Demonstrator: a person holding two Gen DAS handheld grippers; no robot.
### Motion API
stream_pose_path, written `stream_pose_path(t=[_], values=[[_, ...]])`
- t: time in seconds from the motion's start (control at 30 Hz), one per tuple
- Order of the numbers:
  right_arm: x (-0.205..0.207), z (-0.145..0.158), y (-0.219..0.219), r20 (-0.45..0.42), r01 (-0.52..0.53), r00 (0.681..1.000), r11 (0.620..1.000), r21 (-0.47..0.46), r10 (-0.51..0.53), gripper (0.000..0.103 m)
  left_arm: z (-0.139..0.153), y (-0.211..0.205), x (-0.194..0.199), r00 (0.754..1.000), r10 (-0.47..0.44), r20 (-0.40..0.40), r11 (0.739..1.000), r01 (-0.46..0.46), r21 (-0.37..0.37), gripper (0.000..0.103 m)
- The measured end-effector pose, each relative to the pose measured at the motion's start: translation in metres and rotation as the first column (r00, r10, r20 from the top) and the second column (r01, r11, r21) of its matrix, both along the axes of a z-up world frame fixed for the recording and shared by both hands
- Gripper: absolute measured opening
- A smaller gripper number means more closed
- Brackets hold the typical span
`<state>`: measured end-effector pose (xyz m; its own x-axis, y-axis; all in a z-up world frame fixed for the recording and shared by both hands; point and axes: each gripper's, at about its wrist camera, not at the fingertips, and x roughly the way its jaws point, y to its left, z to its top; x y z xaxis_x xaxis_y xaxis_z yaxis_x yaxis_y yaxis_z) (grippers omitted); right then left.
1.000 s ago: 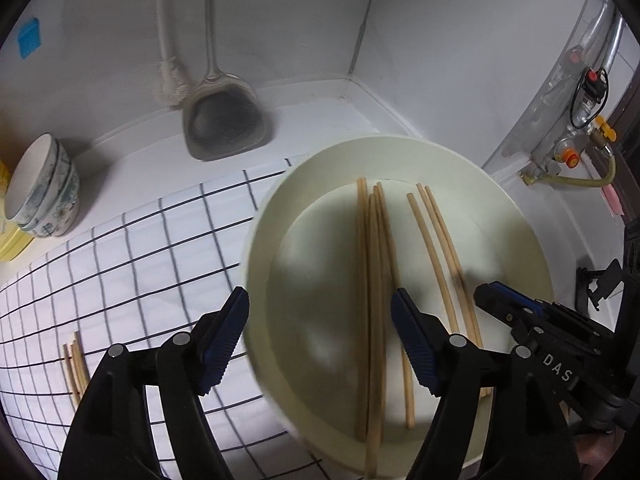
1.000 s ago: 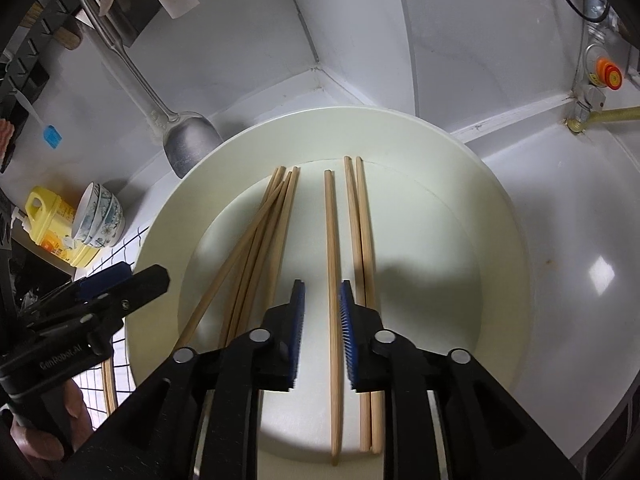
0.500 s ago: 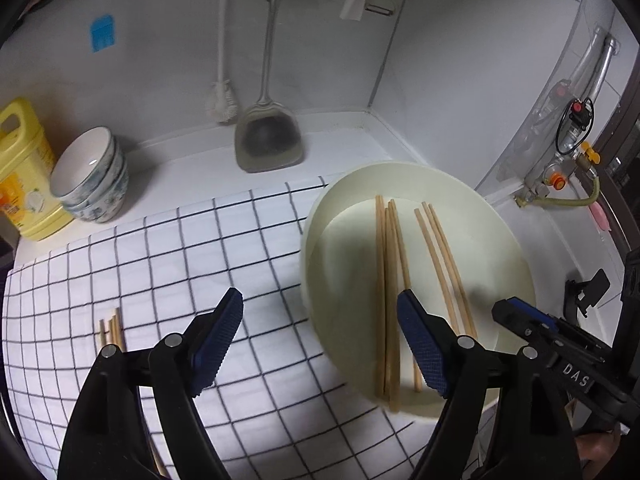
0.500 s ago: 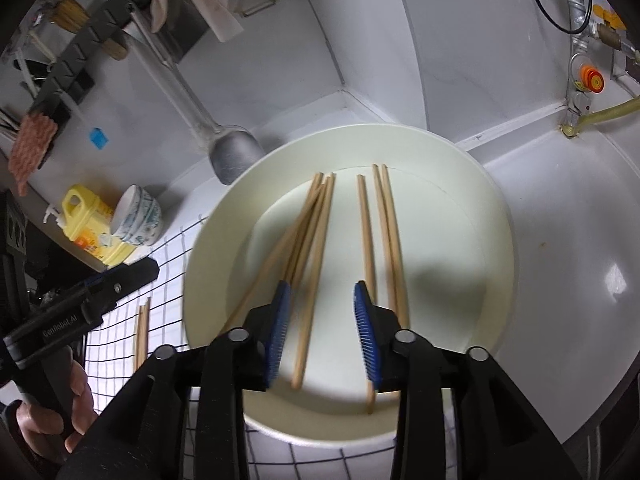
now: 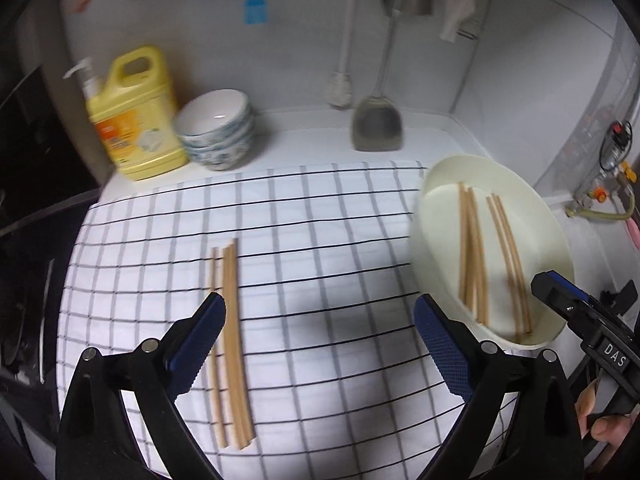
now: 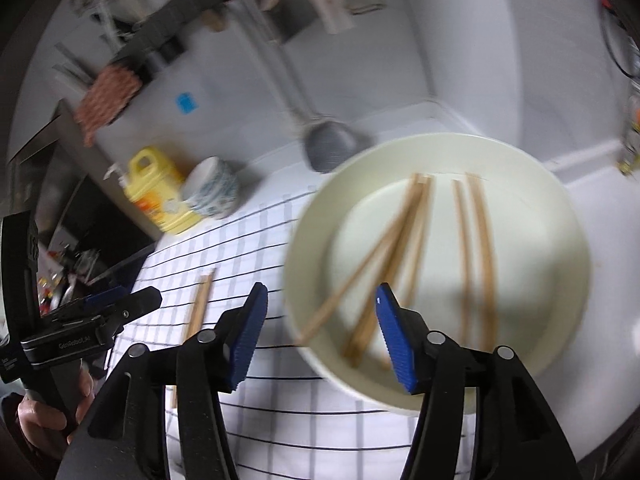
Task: Organize utensils
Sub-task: 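Move the open right tool back to the chopstick pile, then lower the right tool around one wooden chopstick at the pile's edge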
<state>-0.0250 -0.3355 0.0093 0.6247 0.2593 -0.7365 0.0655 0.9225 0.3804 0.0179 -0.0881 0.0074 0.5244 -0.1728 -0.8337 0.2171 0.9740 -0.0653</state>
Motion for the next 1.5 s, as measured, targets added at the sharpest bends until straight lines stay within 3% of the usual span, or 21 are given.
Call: stream_pose_path(t=[0.23, 0.4, 0.7, 0.93, 1.17, 1.5], values=[[0.009, 0.007, 0.065, -0.019, -0.165, 0.986, 0.986, -0.026, 0.165, 0.064, 0.011, 0.068, -0.016, 0.99, 0.144, 0.009, 0.989, -0.143, -0.022, 0.095], [0.004, 0.009, 0.11, -0.022, -0.205, 0.979, 0.977, -0.052, 0.204, 0.067, 0.01, 0.1, -0.014, 0.991, 0.132, 0.033, 0.991, -0.133, 0.007, 0.095], [-0.006, -0.012, 0.166, -0.08, -0.079, 0.994, 0.991, -0.109, 0.071, 0.067, -0.018, 0.16, -0.01, 0.999, 0.019, 0.031, 0.999, -0.02, 0.028, 0.097], [-0.015, -0.036, 0.191, -0.119, 0.004, 0.993, 0.988, -0.156, -0.022, 0.067, -0.05, 0.188, -0.007, 0.999, -0.027, -0.028, 0.999, 0.025, -0.043, 0.096], [-0.007, -0.065, 0.219, -0.171, -0.051, 0.985, 0.984, -0.171, 0.022, 0.067, -0.065, 0.197, -0.007, 0.998, -0.046, -0.043, 0.997, 0.043, -0.057, 0.096], [0.003, -0.096, 0.237, -0.218, -0.093, 0.975, 0.97, -0.224, 0.043, 0.067, -0.079, 0.213, 0.001, 0.999, 0.016, -0.036, 0.998, -0.018, -0.065, 0.096]])
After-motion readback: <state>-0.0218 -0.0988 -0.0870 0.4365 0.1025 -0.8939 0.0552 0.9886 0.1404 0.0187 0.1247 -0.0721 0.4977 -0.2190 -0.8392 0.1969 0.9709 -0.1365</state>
